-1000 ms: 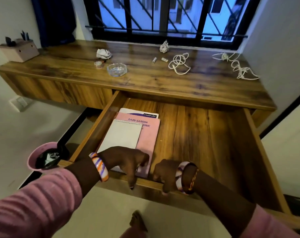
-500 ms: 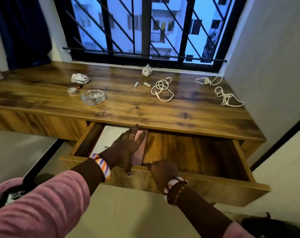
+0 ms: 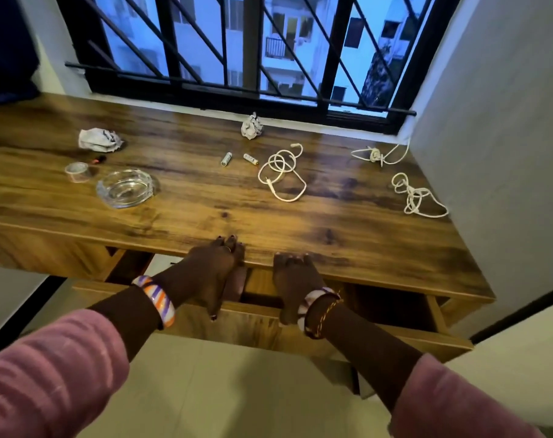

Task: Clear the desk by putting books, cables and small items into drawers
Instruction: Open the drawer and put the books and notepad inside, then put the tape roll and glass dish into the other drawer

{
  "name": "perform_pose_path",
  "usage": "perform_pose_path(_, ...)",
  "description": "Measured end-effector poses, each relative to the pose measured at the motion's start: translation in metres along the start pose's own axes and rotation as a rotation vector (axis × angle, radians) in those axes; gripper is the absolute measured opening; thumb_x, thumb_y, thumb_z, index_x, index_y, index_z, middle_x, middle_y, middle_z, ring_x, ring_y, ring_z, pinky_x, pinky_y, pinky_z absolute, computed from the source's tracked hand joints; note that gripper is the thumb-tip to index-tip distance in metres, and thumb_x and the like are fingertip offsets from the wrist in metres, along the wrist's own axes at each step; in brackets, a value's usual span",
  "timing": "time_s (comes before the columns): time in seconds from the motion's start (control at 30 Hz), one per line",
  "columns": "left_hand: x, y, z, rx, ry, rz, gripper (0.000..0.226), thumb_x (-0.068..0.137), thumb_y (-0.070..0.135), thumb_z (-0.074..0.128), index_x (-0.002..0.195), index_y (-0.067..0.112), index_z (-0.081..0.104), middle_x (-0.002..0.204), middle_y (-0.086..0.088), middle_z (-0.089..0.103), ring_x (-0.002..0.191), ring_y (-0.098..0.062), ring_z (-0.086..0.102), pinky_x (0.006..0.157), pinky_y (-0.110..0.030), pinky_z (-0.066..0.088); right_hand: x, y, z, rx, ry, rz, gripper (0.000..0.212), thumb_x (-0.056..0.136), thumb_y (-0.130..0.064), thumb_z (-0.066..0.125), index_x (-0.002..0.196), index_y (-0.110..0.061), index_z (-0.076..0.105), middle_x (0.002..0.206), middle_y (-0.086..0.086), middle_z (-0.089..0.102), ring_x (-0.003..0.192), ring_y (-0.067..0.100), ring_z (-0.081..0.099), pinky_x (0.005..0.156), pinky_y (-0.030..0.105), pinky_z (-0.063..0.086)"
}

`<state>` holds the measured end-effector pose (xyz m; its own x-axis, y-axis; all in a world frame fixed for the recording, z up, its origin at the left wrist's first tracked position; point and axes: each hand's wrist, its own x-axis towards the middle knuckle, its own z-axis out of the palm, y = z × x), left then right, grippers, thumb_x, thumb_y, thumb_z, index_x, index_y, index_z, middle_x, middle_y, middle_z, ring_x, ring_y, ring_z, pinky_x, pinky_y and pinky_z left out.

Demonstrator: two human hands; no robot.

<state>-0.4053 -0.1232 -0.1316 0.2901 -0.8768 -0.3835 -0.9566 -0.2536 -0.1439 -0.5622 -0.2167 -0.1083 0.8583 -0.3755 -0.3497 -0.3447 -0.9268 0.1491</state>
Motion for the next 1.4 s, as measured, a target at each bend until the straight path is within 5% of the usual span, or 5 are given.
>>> perform_pose_path(0.2,0.001,-0.007,0.004,-0.036,0.336,0.053,0.063,0.071,0.044,0.069,0.125,0.024,0.045,0.125,-0.003,0.055,0.103,-0.019,0.059,0.073,-0.028,0.045,-0.004,0.0,-0.003,-0.089,0.223,-0.079,0.028,0.091,-0.01,0.046,0.116,-0.003,0.055,0.119,0.017,0.06,0.111,0.035,0.054,0.096,0.044,0.038)
perform_pose_path(0.77,0.015,0.005,0.008,-0.091,0.502,-0.056,0.026,0.084,0.024,0.051,0.11,0.026,0.053,0.114,-0.001,0.06,0.099,-0.023,0.06,0.07,-0.031,0.047,0.019,-0.002,0.008,-0.156,0.389,0.034,0.032,0.034,-0.029,0.085,0.06,-0.017,0.069,0.051,0.002,0.063,0.042,0.014,0.059,0.042,0.018,0.044)
perform_pose_path(0.93,0.015,-0.021,-0.006,-0.176,0.486,0.055,0.057,0.073,0.076,0.043,0.089,0.023,0.059,0.092,0.006,0.065,0.083,-0.014,0.062,0.063,-0.023,0.035,0.028,0.014,-0.012,-0.018,0.217,-0.064,0.023,0.084,-0.02,0.051,0.102,-0.01,0.061,0.101,0.014,0.066,0.089,0.035,0.063,0.074,0.036,0.048)
perform_pose_path(1.1,0.039,-0.075,-0.045,-0.743,0.305,0.191,0.022,0.079,0.03,0.072,0.075,0.008,0.072,0.069,0.013,0.061,0.062,0.012,0.055,0.058,-0.002,0.034,0.07,0.032,-0.052,0.142,0.054,-0.275,0.028,0.084,-0.027,0.059,0.105,-0.008,0.064,0.112,0.014,0.064,0.104,0.031,0.059,0.083,0.029,0.045)
perform_pose_path(1.4,0.163,-0.169,-0.087,-0.517,0.441,-0.305,0.043,0.083,0.042,0.061,0.115,0.014,0.061,0.113,-0.01,0.066,0.104,-0.027,0.061,0.085,-0.035,0.051,0.245,0.06,-0.128,0.295,0.276,-0.102,0.038,0.092,-0.013,0.046,0.129,-0.011,0.049,0.134,0.013,0.05,0.125,0.03,0.046,0.102,0.035,0.04)
